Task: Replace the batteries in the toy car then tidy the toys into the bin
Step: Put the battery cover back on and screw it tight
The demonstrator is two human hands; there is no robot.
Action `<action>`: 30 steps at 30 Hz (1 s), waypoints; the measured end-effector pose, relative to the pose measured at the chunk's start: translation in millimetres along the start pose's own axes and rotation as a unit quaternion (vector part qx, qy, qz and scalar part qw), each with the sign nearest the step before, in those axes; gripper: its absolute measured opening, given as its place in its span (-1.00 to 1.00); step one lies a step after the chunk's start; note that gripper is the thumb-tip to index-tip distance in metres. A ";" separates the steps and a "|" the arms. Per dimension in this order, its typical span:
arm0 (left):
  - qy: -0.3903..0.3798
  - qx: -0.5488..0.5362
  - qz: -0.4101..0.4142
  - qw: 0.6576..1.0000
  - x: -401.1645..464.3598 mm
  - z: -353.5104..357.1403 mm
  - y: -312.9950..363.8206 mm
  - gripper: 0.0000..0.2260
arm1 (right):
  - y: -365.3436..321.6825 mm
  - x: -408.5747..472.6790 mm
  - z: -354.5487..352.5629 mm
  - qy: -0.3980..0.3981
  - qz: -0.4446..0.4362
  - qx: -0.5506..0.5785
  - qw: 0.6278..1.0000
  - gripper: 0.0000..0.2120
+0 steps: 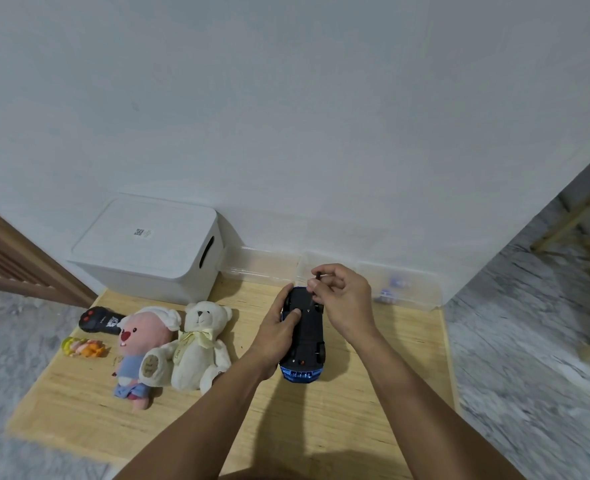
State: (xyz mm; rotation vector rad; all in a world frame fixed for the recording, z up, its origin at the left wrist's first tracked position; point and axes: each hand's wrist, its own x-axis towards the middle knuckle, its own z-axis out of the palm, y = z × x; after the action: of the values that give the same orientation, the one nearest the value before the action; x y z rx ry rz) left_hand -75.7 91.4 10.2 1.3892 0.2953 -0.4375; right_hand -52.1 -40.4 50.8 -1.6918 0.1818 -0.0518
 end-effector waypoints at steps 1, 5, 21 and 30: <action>0.002 -0.002 0.001 1.000 -0.2 0.0 0.0 -0.56 | 0.0 -0.1 0.1 0.002 -0.001 -0.004 1.000 -0.83; 0.005 -0.004 0.007 1.000 -1.3 -0.2 0.9 -0.56 | -0.5 -1.2 1.7 0.012 -0.003 0.002 1.000 -0.84; 0.010 -0.009 0.012 1.000 -1.1 0.5 -0.5 -0.55 | 4.8 -1.5 4.2 0.006 0.001 -0.001 1.000 -0.86; 0.006 -0.013 0.006 1.000 -2.8 0.3 -0.1 -0.54 | 7.4 -0.5 3.4 0.005 -0.004 0.001 1.000 -0.81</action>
State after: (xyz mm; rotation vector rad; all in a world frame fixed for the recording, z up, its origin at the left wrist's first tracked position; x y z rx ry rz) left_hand -78.3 91.5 11.4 1.3686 0.3007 -0.4142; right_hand -52.8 -37.8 43.1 -1.6910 0.1837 -0.0664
